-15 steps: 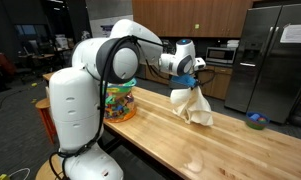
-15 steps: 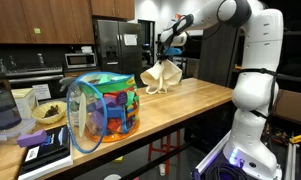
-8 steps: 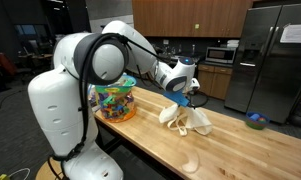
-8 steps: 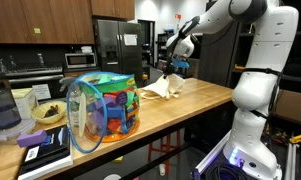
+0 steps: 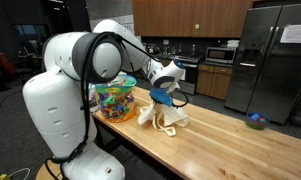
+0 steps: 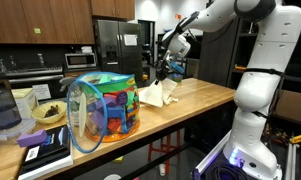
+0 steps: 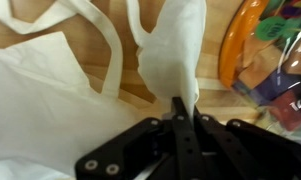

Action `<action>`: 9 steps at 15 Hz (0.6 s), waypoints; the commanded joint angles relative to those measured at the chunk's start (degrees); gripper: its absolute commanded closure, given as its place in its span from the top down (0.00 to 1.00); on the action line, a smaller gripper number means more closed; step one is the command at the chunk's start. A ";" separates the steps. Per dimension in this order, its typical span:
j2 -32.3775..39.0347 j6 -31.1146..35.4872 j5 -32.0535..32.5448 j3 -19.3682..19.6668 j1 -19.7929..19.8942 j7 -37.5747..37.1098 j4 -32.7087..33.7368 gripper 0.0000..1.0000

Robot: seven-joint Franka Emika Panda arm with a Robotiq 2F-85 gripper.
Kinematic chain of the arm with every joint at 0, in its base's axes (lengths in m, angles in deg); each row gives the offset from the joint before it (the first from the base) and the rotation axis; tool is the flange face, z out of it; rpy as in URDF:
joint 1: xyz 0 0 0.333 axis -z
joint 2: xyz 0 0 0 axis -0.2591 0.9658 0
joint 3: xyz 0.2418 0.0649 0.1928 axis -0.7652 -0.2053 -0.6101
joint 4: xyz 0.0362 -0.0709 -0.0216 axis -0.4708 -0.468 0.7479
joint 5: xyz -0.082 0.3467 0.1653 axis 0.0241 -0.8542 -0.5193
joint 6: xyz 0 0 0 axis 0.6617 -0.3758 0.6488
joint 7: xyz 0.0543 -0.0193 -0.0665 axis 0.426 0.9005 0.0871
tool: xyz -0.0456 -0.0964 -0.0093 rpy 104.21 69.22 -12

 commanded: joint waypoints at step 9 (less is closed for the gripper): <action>-0.43 -20.87 10.19 -0.60 -0.51 6.40 -2.43 0.01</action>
